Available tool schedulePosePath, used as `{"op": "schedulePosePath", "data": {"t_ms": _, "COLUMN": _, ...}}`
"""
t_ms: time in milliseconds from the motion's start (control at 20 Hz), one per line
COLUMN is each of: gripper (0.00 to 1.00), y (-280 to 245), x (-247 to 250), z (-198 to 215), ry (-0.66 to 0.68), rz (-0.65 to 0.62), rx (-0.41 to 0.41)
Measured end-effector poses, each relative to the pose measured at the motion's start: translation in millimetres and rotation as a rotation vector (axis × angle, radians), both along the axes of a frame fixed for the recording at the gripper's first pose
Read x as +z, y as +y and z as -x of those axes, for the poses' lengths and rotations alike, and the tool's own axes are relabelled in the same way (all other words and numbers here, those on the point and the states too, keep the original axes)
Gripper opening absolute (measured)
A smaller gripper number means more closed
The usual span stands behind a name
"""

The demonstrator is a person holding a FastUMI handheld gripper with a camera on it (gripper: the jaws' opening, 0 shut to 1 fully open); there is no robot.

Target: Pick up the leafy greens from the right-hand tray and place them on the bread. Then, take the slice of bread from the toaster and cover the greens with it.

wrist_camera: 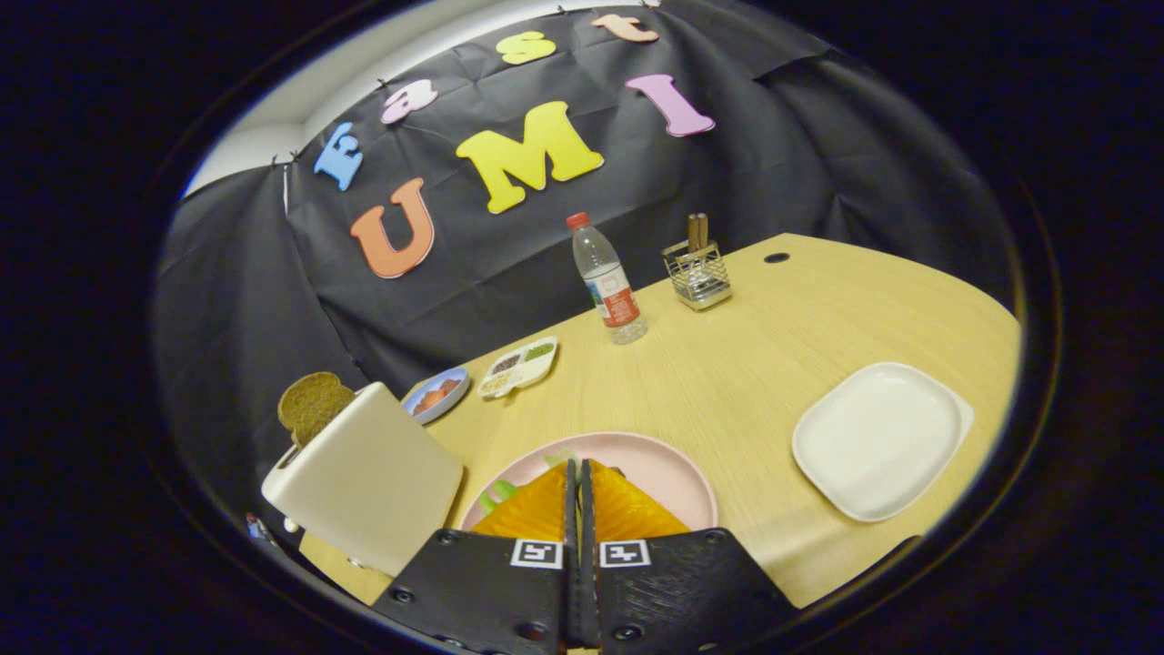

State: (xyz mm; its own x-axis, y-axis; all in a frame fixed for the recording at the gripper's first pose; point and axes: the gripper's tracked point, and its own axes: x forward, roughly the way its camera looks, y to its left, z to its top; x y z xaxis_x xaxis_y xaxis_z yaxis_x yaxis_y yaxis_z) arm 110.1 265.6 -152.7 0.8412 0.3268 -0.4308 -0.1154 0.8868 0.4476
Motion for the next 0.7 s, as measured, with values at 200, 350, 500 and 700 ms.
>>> {"op": "schedulePosePath", "data": {"t_ms": 200, "gripper": 0.15, "y": -2.2, "x": -8.9, "z": 1.1, "ry": 0.021, "rz": 0.001, "rx": 0.009}}
{"op": "schedulePosePath", "data": {"t_ms": 350, "gripper": 0.42, "y": -7.1, "x": -5.3, "z": -0.1, "ry": -0.013, "rz": 0.036, "rx": 0.002}}
{"op": "schedulePosePath", "data": {"t_ms": 500, "gripper": 0.64, "y": -20.1, "x": 4.9, "z": -1.4, "ry": -0.067, "rz": 0.107, "rx": -0.016}}
{"op": "schedulePosePath", "data": {"t_ms": 700, "gripper": 0.83, "y": -30.9, "x": 31.6, "z": 3.3, "ry": -0.173, "rz": 0.188, "rx": -0.031}}
